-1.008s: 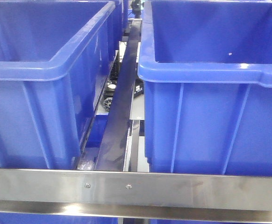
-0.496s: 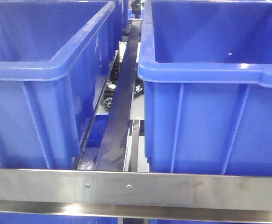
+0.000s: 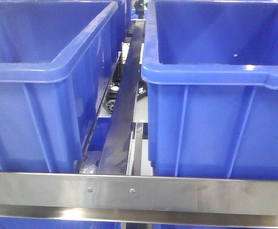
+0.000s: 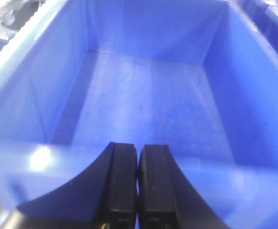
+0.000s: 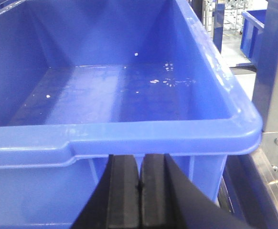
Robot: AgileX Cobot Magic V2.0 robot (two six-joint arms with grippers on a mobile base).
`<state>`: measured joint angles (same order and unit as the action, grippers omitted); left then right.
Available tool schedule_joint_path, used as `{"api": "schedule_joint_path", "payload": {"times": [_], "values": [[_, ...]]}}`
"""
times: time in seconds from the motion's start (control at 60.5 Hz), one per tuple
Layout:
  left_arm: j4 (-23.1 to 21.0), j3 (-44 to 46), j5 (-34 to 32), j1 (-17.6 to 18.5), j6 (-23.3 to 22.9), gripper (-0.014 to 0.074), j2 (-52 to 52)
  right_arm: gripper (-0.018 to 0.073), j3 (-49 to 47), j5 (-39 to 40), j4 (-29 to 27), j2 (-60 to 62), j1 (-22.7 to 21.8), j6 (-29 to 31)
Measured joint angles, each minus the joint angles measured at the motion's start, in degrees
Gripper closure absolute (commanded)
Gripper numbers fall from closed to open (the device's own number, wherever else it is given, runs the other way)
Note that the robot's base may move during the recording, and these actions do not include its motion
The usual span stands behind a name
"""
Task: Sort and place red and blue blocks on shelf
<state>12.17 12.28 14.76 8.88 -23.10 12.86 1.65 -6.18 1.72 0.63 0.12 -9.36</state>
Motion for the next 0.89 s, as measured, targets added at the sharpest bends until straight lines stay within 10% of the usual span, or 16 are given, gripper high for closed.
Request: {"api": "schedule_joint_path", "payload": {"times": [0.892], "values": [[-6.49,-12.83,-4.23,-4.59,0.00,0.0463,-13.10,0.0512,0.00,0.00,-0.10,0.00,0.00,0.00]]}}
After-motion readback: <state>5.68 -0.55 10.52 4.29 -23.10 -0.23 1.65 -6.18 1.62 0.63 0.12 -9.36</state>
